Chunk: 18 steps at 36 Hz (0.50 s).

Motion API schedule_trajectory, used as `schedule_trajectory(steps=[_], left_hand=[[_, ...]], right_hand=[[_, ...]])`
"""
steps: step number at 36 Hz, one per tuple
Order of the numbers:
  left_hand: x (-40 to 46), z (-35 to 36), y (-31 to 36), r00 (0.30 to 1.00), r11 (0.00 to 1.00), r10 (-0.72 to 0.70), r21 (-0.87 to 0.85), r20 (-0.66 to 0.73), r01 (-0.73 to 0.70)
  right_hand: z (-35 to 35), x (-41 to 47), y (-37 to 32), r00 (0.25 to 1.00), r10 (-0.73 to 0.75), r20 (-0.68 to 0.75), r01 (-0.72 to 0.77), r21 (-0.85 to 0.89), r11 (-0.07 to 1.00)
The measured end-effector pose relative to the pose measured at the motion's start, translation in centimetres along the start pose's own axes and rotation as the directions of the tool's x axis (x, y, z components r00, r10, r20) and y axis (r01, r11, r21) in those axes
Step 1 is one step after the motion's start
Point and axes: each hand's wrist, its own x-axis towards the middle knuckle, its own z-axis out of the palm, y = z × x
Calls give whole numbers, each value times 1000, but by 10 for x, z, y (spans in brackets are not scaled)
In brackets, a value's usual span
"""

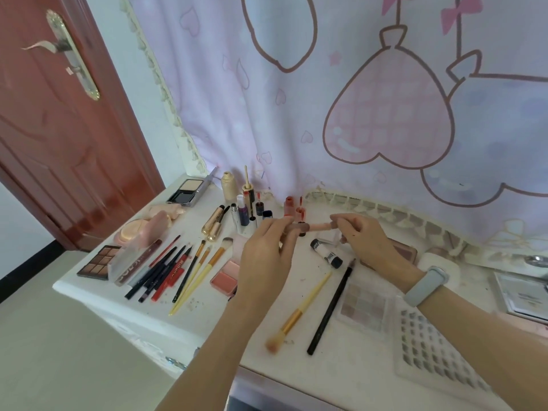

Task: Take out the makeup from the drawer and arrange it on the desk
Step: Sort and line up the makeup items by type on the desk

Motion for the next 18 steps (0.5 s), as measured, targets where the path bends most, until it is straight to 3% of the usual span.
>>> schedule_trajectory(steps=[3,6,8,12,18], left_hand=[[0,0,2,996,989,-50,-144,-76,39],[0,3,4,973,949,-213,-255,-93,184],[1,3,8,949,917,-274,-339,-153,210],[3,2,12,900,851,-372,-472,-227,233],[6,-3,10,811,752,-518,-597,-271,280]], right_hand=[[1,-9,-13,997,65,37,-72,233,970],[2,-19,-27,988,137,69,-153,439,885],[4,-27,-32,985,148,92,-173,454,874],[7,-37,-34,984,112,136,-149,304,941],[8,-47,-34,974,23,225,-121,432,894]])
